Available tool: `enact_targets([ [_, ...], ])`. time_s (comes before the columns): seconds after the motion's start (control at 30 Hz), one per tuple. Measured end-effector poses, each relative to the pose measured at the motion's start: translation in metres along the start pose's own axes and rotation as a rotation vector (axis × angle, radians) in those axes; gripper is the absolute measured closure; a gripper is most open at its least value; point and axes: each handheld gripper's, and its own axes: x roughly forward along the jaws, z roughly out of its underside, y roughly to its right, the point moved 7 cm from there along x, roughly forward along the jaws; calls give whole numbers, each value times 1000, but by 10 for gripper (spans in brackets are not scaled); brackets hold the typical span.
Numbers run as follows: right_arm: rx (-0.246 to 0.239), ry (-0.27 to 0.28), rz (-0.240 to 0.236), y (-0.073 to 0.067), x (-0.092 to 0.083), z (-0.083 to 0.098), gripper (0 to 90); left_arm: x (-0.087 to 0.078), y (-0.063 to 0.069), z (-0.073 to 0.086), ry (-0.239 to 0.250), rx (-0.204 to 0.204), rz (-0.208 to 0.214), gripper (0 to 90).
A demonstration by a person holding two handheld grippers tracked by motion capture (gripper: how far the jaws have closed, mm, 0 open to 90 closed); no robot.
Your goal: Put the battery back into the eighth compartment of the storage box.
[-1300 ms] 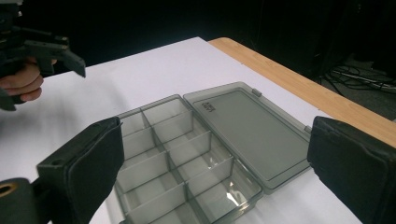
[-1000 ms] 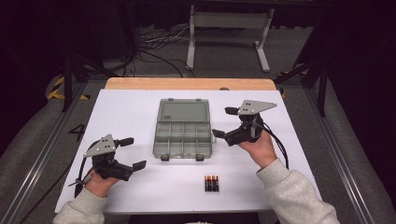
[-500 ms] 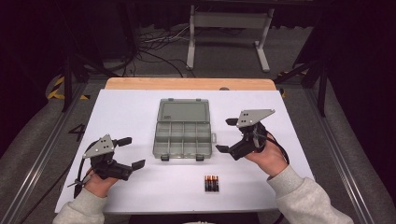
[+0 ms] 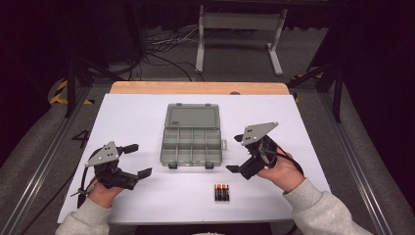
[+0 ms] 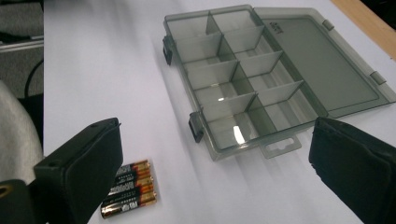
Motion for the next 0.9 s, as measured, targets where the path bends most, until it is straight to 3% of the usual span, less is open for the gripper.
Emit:
enact_targets([
  [0.47, -48, -143, -72, -16, 13, 14, 9, -1, 0, 0, -1, -5, 0, 21],
  [0.9, -37, -148, -106, -23, 23, 26, 11, -2, -1, 0, -2, 0, -2, 21],
])
